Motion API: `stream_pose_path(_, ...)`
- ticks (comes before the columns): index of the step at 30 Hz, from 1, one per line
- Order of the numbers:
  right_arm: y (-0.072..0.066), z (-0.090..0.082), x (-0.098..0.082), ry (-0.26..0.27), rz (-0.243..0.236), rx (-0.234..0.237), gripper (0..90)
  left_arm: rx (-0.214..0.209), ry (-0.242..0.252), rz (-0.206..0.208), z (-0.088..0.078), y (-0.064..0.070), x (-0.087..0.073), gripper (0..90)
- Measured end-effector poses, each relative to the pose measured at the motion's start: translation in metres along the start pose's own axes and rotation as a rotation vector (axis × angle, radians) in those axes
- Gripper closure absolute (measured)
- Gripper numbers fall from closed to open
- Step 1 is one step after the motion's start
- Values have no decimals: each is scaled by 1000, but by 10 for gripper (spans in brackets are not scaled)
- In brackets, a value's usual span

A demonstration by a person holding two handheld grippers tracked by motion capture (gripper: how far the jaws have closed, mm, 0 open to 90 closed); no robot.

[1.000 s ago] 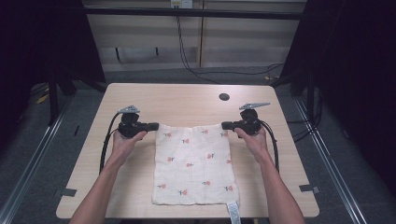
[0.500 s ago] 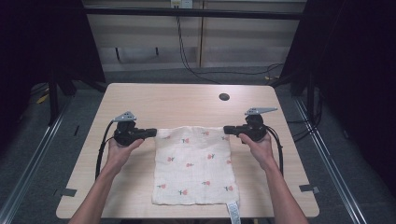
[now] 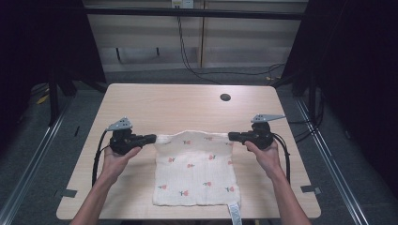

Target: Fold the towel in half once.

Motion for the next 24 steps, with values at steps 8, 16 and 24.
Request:
stream_pose_path(8,-9,-17,-6,-16,-23,-14,880,-18,-10,21,-13,14,-5,883)
stream_pose_path(16,-23,-19,-13,-26,-46,2,880,-34,-12,38,-21,24,-9,883)
stream_pose_path(24,-35,-27,-22,-26,-52,14,880,-53,-38,60,-29,36,-17,883)
Point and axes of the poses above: each handheld gripper's, and its own axes: z roughly forward along the jaws, x roughly out of its top, y roughly to its right, the point moved 4 cm from there along z, roughly forward along the jaws, and after that the axes turned 2 degrees about y, right-handed, at the moved point
